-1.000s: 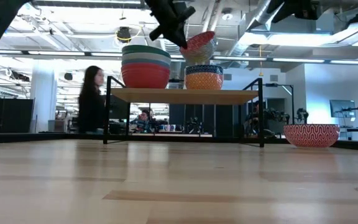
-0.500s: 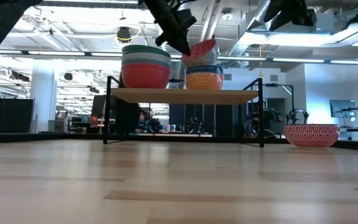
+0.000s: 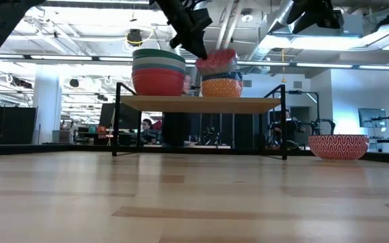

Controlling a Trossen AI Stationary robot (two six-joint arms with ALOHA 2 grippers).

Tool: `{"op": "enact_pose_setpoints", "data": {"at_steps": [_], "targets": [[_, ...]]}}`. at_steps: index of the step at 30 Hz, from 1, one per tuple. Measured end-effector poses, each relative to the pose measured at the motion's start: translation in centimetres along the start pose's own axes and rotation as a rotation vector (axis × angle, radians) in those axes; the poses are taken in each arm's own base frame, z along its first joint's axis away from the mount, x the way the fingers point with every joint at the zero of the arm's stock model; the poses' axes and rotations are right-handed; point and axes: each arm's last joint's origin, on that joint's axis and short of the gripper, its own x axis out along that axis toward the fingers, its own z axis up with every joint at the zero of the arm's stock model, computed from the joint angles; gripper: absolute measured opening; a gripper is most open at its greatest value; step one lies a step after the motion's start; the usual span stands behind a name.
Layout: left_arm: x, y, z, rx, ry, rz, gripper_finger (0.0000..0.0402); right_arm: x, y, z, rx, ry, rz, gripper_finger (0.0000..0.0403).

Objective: Place and stack bowls onto a shelf
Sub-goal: Stack the red pattern bowl on top of the yellow pattern bowl on the shelf

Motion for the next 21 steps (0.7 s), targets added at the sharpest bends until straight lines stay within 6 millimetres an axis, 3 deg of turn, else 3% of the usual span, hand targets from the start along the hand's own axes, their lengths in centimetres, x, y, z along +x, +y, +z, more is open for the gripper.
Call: {"op": "enact_pose_setpoints", "data": {"at_steps": [7,11,14,21], "targets": [[0.0,0.0,0.0,-0.019,0.0,0.004,0.0083,0.0,0.1,0.1,0.006,-0.014,0.012,0.0152],[-0.4,0.1,0.0,-0.065,0.003,0.038,0.0104,0.3,0.2,1.3,-0.005,-0.089,0.04,0.0152],[-2.0,0.0,0.6,-0.094,-0.023,0.046,0.011,1.0,-0.1,3.4,-0.05,-0.206,0.045,0.0152],[-7.8,0.1,2.5,-0.182,-0.049,0.147,0.0111,4.2,-1.2,10.0,-0.266,-0.548,0.038,0.0152]]}}
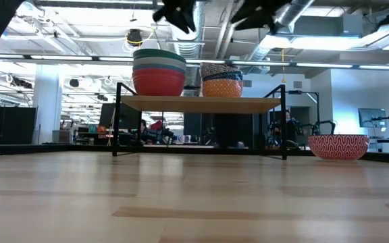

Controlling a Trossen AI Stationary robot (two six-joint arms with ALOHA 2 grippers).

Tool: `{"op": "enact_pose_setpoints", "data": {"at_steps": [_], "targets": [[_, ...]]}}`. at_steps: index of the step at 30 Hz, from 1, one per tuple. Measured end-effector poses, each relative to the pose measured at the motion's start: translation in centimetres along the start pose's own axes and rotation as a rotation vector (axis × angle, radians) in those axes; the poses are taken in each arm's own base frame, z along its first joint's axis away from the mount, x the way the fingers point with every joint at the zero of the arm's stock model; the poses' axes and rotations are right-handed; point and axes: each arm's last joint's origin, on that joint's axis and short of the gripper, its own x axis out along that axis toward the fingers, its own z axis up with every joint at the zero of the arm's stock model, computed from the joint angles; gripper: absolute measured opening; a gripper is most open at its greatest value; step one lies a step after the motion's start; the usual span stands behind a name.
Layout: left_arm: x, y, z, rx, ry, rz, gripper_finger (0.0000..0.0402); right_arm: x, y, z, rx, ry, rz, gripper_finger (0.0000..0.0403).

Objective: Place and stack bowls onto a shelf
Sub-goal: Stack the red pattern bowl on top of the yellow pattern bowl on the shelf

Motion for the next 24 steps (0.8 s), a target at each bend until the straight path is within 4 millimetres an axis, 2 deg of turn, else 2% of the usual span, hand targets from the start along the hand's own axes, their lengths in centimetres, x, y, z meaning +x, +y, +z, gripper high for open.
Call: {"op": "enact_pose_setpoints", "data": {"at_steps": [5,10,17,24], "targets": [[-2.7,0.1,0.2,-0.043,0.007,0.029,0.0112,4.8,-2.5,0.5,-0.063,-0.083,0.076,0.0152],[-3.3,-0.2,-0.7,-0.071,0.086,0.034,0.0112,8.3,-3.6,-0.4,-0.144,-0.104,0.098,0.0152],[-3.5,-0.5,-1.7,-0.078,0.17,0.062,0.0112,11.0,-3.8,-1.1,-0.186,-0.156,0.133,0.0152],[-3.5,-0.5,-1.6,-0.083,0.167,0.064,0.0112,13.0,-4.5,-2.2,-0.223,-0.077,0.098,0.0152]]}}
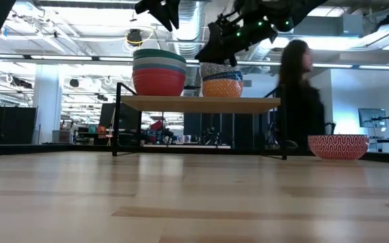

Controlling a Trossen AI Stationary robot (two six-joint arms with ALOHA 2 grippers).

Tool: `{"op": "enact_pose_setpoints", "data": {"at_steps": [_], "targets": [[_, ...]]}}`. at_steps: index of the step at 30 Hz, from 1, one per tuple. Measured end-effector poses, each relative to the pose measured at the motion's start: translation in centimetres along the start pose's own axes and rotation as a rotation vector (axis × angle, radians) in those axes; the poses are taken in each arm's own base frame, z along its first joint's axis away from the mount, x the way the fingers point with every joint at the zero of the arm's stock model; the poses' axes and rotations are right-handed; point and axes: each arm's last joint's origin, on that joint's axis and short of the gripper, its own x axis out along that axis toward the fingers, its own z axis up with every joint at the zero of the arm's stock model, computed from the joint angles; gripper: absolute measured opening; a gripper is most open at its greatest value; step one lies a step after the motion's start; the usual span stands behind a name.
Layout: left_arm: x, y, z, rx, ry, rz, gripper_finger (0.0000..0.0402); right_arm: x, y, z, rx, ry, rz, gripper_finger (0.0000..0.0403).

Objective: Place and stack bowls onto a shelf
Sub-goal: Stack the red pattern bowl on top of the yellow pattern bowl on the shelf

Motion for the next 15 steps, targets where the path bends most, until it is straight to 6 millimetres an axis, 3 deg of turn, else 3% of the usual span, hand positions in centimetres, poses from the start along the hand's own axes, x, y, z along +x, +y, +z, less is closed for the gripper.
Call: {"op": "enact_pose_setpoints", "data": {"at_steps": [15], "targets": [[0.0,0.1,-0.3,0.01,0.023,0.015,0.0112,-0.7,-2.0,-0.9,0.021,0.116,-0.123,0.0152]]}}
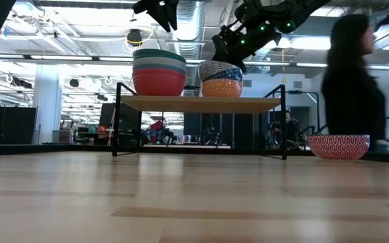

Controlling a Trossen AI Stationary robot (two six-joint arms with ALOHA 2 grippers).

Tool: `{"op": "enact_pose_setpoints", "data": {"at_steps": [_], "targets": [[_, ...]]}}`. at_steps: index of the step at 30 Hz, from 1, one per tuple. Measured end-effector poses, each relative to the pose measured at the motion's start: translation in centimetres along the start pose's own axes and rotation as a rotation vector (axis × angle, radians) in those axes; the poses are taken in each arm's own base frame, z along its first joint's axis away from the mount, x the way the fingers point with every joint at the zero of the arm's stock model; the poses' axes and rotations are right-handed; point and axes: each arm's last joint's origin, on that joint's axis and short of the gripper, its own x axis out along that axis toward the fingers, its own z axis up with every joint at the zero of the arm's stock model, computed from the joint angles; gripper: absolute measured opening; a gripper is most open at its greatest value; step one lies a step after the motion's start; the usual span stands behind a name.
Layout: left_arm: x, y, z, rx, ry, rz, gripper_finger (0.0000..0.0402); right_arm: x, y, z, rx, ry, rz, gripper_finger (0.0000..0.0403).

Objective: Place and stack bowls onto a shelf
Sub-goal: Stack the red pattern bowl on top of the yellow pattern bowl on the shelf

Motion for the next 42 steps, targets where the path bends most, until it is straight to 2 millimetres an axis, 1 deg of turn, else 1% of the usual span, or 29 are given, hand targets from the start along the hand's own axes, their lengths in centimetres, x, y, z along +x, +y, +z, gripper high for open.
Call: {"op": "enact_pose_setpoints", "data": {"at_steps": [3,6,8,10,13,14,16,19,24,29,37,40,42], "targets": [[0.0,0.0,0.0,0.0,0.0,0.002,0.0112,-0.3,-0.1,0.1,0.002,0.011,-0.004,0.0152],[0.0,0.0,0.0,0.0,0.0,0.003,0.0112,-1.2,-0.3,0.4,0.002,0.024,-0.01,0.0152],[0.0,0.0,0.0,0.0,-0.001,0.005,0.0112,-2.0,0.0,1.1,-0.02,-0.013,-0.006,0.0152],[0.0,0.0,0.0,0.0,-0.002,0.009,0.0112,-2.7,0.2,2.1,-0.054,-0.085,-0.003,0.0152],[0.0,0.1,0.1,-0.005,-0.011,0.011,0.0112,-2.9,0.7,2.9,-0.105,-0.164,0.048,0.0152],[0.1,0.1,0.2,-0.009,-0.016,0.01,0.0112,-2.7,0.8,2.9,-0.122,-0.171,0.062,0.0152],[0.1,0.1,0.2,-0.017,-0.017,0.014,0.0112,-1.5,1.5,2.6,-0.157,-0.19,0.091,0.0152],[0.1,0.2,0.2,-0.032,-0.014,0.015,0.0112,0.0,1.7,1.0,-0.198,-0.124,0.104,0.0152],[0.1,0.2,0.0,-0.047,0.002,0.018,0.0112,1.0,2.1,0.4,-0.229,-0.115,0.116,0.0152],[0.1,0.2,-0.2,-0.05,0.019,0.023,0.0112,1.1,1.9,-0.1,-0.231,-0.062,0.096,0.0152],[0.1,0.2,-0.2,-0.051,0.021,0.024,0.0112,0.8,0.7,-0.4,-0.213,-0.003,0.059,0.0152],[0.1,0.2,-0.2,-0.05,0.022,0.025,0.0112,-0.2,0.5,-0.1,-0.199,0.015,0.049,0.0152],[0.1,0.2,-0.2,-0.05,0.022,0.025,0.0112,-1.0,0.6,0.5,-0.205,-0.004,0.039,0.0152]]}}
